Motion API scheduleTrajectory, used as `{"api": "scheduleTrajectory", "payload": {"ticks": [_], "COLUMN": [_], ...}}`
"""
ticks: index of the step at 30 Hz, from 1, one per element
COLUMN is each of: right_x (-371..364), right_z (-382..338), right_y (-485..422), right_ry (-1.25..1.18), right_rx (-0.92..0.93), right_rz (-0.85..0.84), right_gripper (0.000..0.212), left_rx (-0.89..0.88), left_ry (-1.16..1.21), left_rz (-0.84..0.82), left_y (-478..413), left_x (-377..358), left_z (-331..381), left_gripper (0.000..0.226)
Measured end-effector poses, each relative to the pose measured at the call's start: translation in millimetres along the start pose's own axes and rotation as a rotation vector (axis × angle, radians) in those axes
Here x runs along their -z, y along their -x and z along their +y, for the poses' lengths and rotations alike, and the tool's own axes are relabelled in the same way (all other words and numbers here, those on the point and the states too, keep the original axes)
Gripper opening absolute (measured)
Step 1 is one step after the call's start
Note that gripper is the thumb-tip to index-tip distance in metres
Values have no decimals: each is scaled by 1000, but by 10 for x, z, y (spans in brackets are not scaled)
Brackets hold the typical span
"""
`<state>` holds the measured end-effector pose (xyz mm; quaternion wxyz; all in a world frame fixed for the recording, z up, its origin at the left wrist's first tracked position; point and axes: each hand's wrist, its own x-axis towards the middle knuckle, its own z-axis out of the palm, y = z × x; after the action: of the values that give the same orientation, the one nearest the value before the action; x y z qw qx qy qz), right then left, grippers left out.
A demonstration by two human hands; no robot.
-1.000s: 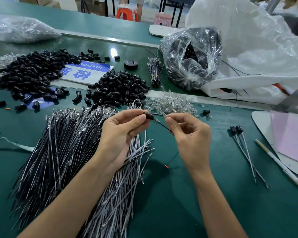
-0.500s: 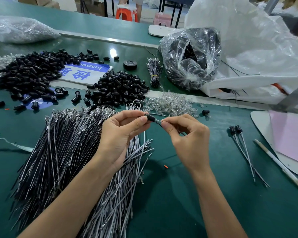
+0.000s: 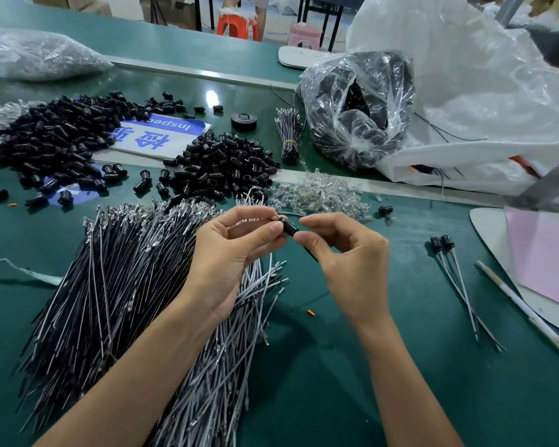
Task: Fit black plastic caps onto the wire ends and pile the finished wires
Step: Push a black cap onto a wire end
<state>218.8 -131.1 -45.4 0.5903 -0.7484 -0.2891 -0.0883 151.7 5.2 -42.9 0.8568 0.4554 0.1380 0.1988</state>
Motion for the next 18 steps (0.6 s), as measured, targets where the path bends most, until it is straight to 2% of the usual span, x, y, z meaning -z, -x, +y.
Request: {"api": "scheduleTrajectory", "payload": {"ticks": [3,9,13,18], "right_x": [-14,19,21,-19], "right_z": [-3,4,-7,-28], "right_y": [7,-12,-11,1], "right_ry": [-8,111,168,195], "right_rx": [8,90,118,107], "right_rz": [-45,-72,-85,-103], "right_gripper": [19,18,14,12], "left_rx": [10,49,-27,-111], "left_ry": [-24,-69,-184,-213], "left_rz": [-16,-72,-36,20], "left_y": [1,-6,14,17], "left_x": [-2,21,-1,-33], "left_z": [1,24,21,33], "left_gripper": [30,19,16,9]}}
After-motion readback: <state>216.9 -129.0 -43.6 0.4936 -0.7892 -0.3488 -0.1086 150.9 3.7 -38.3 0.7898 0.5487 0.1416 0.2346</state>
